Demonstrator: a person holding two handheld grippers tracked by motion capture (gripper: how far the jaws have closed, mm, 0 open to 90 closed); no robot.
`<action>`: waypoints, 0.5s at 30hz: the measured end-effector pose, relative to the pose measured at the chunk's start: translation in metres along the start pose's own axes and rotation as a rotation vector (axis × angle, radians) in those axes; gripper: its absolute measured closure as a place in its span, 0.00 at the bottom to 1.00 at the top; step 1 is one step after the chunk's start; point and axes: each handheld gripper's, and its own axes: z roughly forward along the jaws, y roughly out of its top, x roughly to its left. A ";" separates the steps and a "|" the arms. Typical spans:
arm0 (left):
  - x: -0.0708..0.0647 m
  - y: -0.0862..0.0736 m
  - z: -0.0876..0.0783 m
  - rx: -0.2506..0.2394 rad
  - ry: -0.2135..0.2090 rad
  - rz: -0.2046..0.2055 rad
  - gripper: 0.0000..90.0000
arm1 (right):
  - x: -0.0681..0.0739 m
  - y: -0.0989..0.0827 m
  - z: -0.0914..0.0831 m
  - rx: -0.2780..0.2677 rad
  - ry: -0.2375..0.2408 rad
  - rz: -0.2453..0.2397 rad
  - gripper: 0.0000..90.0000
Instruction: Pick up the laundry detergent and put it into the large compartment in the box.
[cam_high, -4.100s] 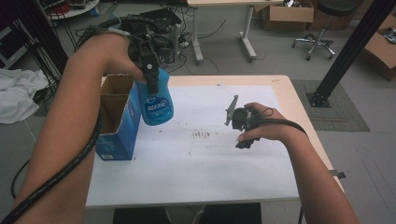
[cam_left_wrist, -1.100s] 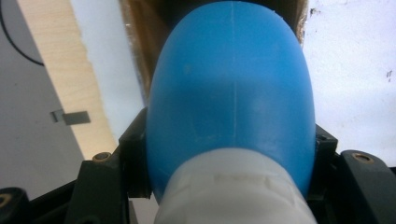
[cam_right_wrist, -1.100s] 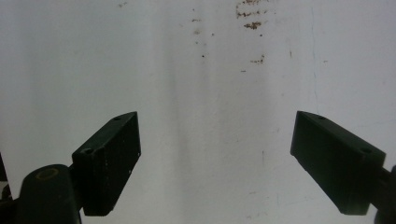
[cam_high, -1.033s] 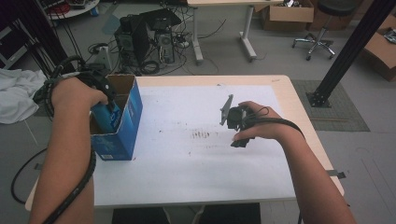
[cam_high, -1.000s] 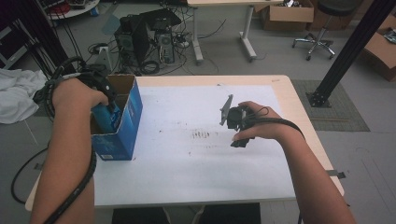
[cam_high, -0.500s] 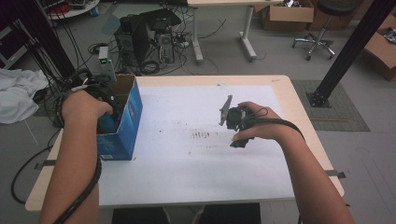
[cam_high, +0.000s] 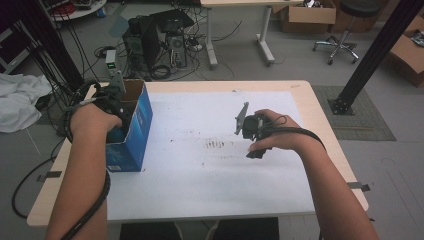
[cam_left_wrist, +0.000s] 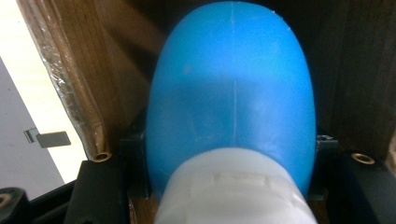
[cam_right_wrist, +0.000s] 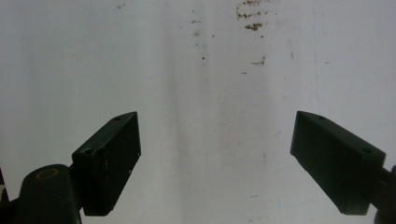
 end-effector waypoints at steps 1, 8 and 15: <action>0.000 0.000 0.000 0.000 0.000 0.001 0.42 | 0.000 0.000 0.000 -0.001 0.000 0.001 0.18; 0.000 0.000 0.000 0.008 0.002 0.007 0.42 | 0.001 0.000 0.000 -0.002 -0.001 0.001 0.18; -0.002 0.001 0.000 0.012 0.007 0.016 0.42 | 0.001 -0.001 -0.001 -0.003 -0.003 0.005 0.18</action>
